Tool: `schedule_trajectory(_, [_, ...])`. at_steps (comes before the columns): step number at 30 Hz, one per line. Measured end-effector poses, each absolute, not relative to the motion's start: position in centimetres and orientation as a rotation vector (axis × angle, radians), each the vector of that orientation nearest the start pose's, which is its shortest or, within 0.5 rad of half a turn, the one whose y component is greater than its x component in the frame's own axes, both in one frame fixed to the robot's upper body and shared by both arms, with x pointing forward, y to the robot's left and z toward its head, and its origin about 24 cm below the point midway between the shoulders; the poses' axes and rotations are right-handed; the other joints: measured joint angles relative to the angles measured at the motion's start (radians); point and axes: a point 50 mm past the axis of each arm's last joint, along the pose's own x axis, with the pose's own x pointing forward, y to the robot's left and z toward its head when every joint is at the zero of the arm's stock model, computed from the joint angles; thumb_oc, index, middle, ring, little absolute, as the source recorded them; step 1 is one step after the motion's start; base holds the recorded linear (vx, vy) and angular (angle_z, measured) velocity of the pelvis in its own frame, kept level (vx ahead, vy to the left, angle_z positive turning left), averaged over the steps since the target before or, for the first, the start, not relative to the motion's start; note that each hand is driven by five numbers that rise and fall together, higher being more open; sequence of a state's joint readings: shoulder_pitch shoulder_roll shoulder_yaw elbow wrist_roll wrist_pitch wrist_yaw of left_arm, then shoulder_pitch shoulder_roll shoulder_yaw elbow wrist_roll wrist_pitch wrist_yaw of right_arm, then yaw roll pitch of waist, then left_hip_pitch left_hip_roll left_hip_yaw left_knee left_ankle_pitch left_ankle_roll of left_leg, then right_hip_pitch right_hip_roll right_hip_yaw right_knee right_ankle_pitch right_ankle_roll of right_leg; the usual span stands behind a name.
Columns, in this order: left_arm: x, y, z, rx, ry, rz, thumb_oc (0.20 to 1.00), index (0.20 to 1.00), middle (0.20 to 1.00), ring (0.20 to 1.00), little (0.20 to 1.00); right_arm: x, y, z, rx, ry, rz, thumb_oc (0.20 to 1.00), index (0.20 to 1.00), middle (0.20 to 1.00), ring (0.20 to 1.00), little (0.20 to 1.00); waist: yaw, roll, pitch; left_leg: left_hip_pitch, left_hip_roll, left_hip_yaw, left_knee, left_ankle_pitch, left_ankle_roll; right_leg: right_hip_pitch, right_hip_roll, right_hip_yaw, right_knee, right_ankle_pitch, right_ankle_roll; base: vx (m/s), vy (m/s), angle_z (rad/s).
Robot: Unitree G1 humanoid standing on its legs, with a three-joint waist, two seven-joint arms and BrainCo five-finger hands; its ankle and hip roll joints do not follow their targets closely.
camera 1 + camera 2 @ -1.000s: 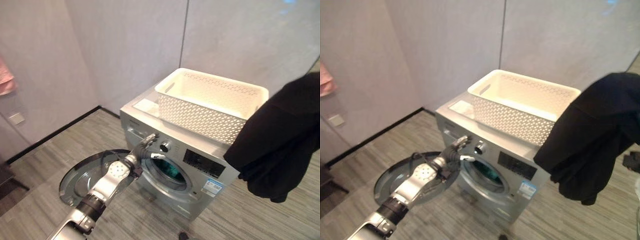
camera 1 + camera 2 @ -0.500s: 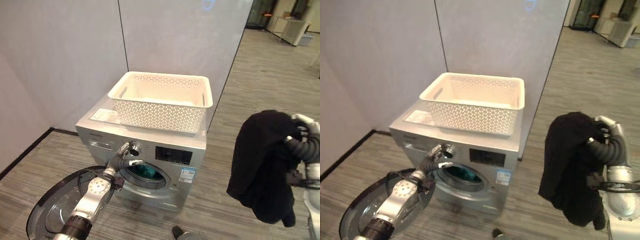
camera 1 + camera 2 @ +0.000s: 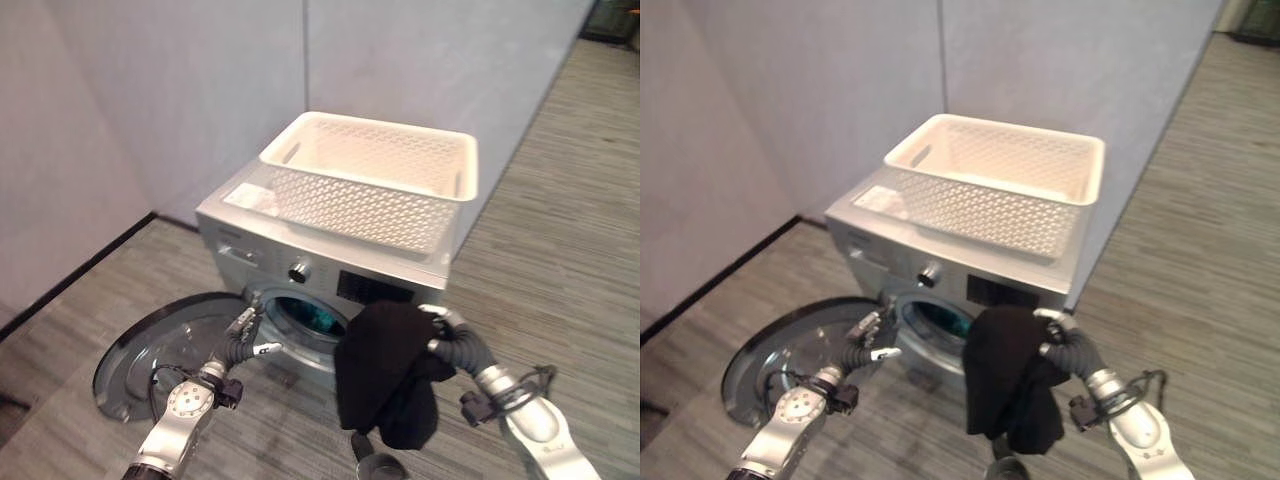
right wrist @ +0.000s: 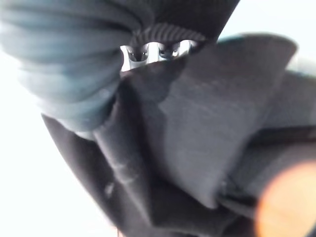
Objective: Grab the laundry basket,head to the washer,open it,put in the laundry and shut it.
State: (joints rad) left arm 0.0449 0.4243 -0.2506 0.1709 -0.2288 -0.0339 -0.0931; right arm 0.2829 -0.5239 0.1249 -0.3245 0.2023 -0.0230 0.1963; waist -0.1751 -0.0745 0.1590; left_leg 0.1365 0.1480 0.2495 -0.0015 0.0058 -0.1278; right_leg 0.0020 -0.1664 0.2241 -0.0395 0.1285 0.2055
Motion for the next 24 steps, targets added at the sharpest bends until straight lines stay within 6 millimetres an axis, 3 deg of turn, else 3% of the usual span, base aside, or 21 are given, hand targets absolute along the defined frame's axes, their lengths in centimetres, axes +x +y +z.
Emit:
schedule_trajectory(6, [22.6, 17.8, -1.6, 0.215, 0.299, -0.331, 1.000, 1.000, 1.000, 1.000, 1.000, 20.4, -16.1, 5.0, -0.227, 0.051, 0.508, 0.200, 0.200, 0.200, 0.200, 0.200, 0.018, -0.003, 0.007, -0.017, -0.008, -0.046, -0.005, 0.002, 0.003, 0.018, -0.014, -0.041, -0.020, 0.003, 0.000, -0.01, -0.026, 0.19])
schedule_trajectory(11, [21.6, 16.1, -2.8, 0.197, 0.348, -0.446, 1.000, 1.000, 1.000, 1.000, 1.000, 21.9, -14.3, 5.8, -0.218, -0.001, 0.575, 0.200, 0.200, 0.200, 0.200, 0.200, 0.041, 0.018, 0.002, -0.018, -0.008, -0.056, -0.006, 0.006, 0.009, 0.038, -0.021, -0.068, -0.039, 0.004, -0.002, 0.00, -0.015, 0.09])
schedule_trajectory(17, [22.4, 13.9, -2.5, 0.223, 0.319, -0.569, 1.000, 1.000, 1.000, 1.000, 1.000, 23.8, -12.1, 6.7, -0.227, -0.059, 0.612, 0.200, 0.200, 0.200, 0.200, 0.200, 0.054, 0.018, -0.004, -0.033, -0.018, -0.099, -0.004, 0.007, 0.009, 0.058, -0.029, -0.109, -0.046, 0.002, -0.001, 0.00, -0.021, 0.21])
schedule_trajectory(24, [22.3, 13.6, -2.4, 0.223, 0.310, -0.586, 1.000, 1.000, 1.000, 1.000, 1.000, 25.0, -11.0, 7.7, -0.219, -0.111, 0.600, 0.200, 0.200, 0.200, 0.200, 0.200, 0.099, 0.019, -0.006, -0.035, -0.020, -0.107, -0.005, 0.008, 0.009, 0.067, -0.038, -0.127, -0.046, -0.003, -0.003, 0.00, -0.012, 0.07])
